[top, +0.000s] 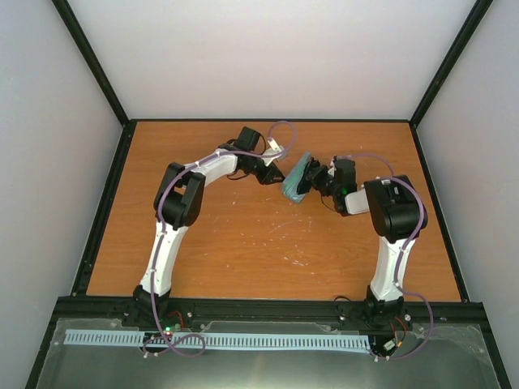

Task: Organize the sunglasses
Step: Adjust the sunglasses case at the center of the board, then place the sunglasses in the sunglasses case.

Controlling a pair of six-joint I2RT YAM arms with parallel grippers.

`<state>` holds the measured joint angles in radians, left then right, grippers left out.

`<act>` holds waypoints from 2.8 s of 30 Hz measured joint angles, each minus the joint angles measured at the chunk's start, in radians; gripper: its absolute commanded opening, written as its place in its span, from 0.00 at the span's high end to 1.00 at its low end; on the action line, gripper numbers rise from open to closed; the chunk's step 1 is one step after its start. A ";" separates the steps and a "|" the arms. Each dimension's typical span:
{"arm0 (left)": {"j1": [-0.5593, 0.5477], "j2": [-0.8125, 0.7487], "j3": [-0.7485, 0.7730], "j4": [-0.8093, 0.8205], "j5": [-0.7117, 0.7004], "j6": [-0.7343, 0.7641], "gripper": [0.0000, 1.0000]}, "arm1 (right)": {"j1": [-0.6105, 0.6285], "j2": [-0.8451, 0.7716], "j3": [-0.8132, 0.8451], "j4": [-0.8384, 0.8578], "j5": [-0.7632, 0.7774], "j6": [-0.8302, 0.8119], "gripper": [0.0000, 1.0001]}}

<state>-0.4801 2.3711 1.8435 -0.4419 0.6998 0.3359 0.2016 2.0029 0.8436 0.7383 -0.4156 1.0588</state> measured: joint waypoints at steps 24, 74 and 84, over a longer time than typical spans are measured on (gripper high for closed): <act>-0.001 -0.060 -0.050 0.000 0.042 0.021 0.70 | 0.006 0.102 0.103 -0.095 -0.068 0.034 0.94; -0.002 -0.087 -0.109 0.032 0.029 0.041 0.71 | 0.021 -0.034 0.422 -0.894 0.133 -0.323 0.83; -0.002 -0.087 -0.109 0.038 0.029 0.041 0.72 | 0.028 0.012 0.457 -0.904 0.140 -0.333 0.91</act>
<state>-0.4824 2.2841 1.7340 -0.4042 0.7284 0.3771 0.2298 2.0148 1.3006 -0.1654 -0.2752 0.7254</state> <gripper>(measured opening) 0.286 0.095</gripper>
